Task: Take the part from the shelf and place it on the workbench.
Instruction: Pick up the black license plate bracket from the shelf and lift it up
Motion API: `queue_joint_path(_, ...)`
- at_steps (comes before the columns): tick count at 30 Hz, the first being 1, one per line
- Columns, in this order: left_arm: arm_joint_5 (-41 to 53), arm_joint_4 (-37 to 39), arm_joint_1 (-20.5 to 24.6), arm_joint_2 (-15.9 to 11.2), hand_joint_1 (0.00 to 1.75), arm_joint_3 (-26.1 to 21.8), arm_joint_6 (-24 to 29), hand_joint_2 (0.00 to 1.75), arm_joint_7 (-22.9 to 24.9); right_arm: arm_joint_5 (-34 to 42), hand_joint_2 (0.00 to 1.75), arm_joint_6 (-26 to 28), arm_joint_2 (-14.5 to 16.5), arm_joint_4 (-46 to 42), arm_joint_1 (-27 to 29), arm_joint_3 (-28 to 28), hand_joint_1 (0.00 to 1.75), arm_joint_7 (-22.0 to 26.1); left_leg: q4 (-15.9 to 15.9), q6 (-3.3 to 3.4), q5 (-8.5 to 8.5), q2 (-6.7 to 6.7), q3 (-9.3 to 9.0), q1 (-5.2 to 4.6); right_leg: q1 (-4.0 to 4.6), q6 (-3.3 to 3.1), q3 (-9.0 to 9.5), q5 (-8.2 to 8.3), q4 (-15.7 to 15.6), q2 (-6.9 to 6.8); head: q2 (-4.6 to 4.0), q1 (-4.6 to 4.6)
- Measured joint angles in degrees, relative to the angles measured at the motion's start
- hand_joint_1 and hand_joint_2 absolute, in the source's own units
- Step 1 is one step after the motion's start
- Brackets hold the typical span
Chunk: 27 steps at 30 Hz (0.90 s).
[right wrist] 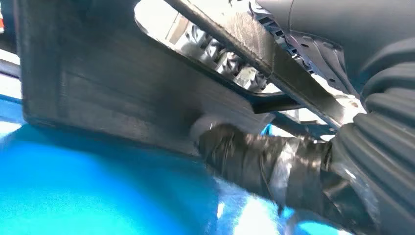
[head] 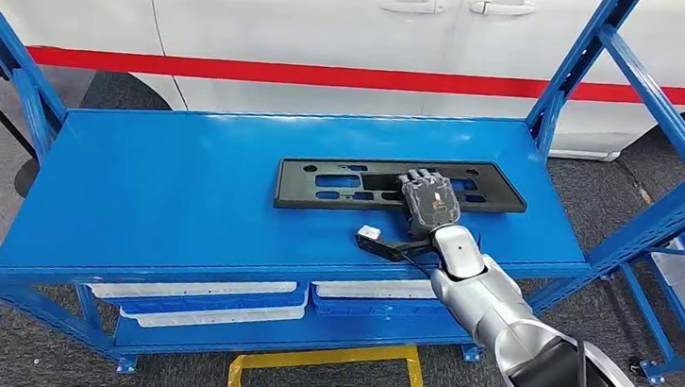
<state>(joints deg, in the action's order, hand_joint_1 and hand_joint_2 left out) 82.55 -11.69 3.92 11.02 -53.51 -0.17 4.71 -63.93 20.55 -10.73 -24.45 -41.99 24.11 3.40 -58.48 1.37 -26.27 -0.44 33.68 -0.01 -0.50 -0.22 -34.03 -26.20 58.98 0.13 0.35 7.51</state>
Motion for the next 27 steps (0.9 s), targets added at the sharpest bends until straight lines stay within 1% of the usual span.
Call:
queue_joint_path(5, 0.01, 0.00, 0.04, 0.00, 0.00, 0.00, 0.00, 0.00, -0.04, -0.02, 1.75, -0.01, 0.00, 0.10, 0.01, 0.00, 1.75, 0.13, -0.02, 0.18, -0.06, 0.02, 0.00, -0.11, -0.12, 0.31, 0.03, 0.04, -0.14, 0.02, 0.00, -0.01)
queue_joint_path(9, -0.12, 0.00, 0.02, 0.00, 0.00, 0.00, -0.02, 1.75, -0.26, -0.07, 1.75, 0.02, 0.00, 0.12, -0.02, 0.00, 1.75, 0.25, -0.04, 0.31, -0.12, 0.01, -0.01, -0.17, -0.17, 0.50, 0.05, -0.01, -0.18, 0.00, 0.00, -0.01)
queue_joint_path(12, -0.28, 0.00, 0.03, 0.00, 0.00, -0.02, -0.02, 1.75, -0.55, -0.16, 1.75, 0.02, 0.00, 0.12, -0.02, 0.00, 1.75, 0.40, -0.04, 0.38, -0.14, 0.01, -0.03, -0.17, -0.17, 0.64, 0.05, -0.04, -0.18, 0.00, 0.00, -0.01)
queue_joint_path(23, -1.36, 0.00, 0.02, 0.00, 0.00, -0.43, -0.14, 1.75, -2.13, -0.23, 1.75, 0.02, -0.08, 0.12, 0.02, -0.24, 1.75, 0.92, -0.03, 0.38, -0.14, 0.03, -0.04, -0.09, -0.09, 0.66, 0.04, -0.06, -0.17, 0.02, 0.00, -0.01)
queue_joint_path(27, -2.15, 0.00, 0.01, 0.00, 0.00, -1.07, -0.22, 1.75, -2.79, -0.20, 1.75, 0.12, -0.24, 0.10, 0.15, -0.41, 1.75, 1.85, -0.03, 0.38, -0.14, 0.03, -0.04, -0.10, -0.10, 0.66, 0.04, -0.06, -0.17, 0.02, 0.00, -0.01)
